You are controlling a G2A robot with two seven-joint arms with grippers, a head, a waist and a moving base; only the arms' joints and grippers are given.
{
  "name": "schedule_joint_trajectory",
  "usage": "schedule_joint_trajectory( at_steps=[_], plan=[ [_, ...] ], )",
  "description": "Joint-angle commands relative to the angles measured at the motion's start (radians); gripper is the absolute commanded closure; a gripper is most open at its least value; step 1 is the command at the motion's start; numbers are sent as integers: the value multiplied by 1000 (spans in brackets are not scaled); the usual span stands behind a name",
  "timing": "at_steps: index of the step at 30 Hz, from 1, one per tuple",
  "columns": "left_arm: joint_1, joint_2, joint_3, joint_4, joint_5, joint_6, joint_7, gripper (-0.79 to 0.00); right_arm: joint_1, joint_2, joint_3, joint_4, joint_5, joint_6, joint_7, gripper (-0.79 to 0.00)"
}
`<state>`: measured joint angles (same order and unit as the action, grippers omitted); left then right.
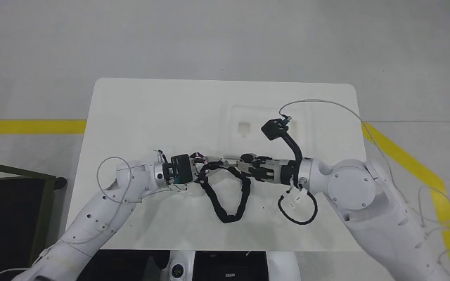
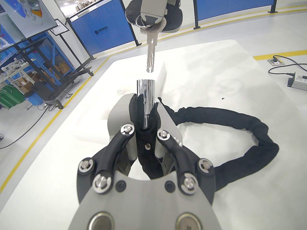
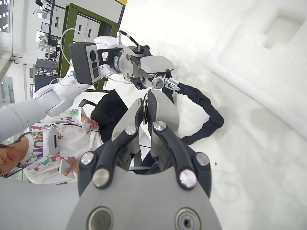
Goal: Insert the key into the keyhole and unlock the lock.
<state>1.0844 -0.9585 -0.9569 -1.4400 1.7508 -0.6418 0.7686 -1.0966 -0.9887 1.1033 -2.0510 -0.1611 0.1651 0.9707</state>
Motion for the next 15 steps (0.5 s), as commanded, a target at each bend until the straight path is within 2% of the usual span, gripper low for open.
schedule_joint_trajectory(
  at_steps=[1,15],
  plan=[
    [0,0,0,0,0,0,0,0,3,-1,-3,3,1,1,2,0],
    [0,0,0,0,0,0,0,0,23,-7,-21,28,8,3,1,0]
  ],
)
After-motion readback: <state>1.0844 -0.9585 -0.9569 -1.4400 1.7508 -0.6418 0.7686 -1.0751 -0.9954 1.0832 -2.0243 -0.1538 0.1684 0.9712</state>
